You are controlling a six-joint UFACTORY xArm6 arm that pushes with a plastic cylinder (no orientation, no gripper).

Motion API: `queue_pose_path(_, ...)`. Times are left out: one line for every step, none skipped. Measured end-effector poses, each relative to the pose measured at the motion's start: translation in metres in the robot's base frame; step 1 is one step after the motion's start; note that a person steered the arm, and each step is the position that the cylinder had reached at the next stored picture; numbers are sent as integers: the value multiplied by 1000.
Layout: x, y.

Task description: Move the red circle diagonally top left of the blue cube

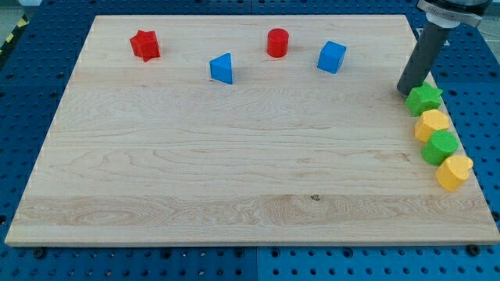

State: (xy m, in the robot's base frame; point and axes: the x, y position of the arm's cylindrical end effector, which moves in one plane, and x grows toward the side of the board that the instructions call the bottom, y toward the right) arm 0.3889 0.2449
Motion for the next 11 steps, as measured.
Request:
queue_pose_path(9,0)
queue_pose_path(10,0)
queue_pose_path(-1,-1)
queue_pose_path(-6,-1)
queue_pose_path(-5,-16)
queue_pose_path(-4,-67)
queue_pose_path(-5,-108)
queue_pose_path(-4,-143)
queue_pose_path(-5,-166)
queue_pose_path(-20,-188)
queue_pose_path(-47,-194)
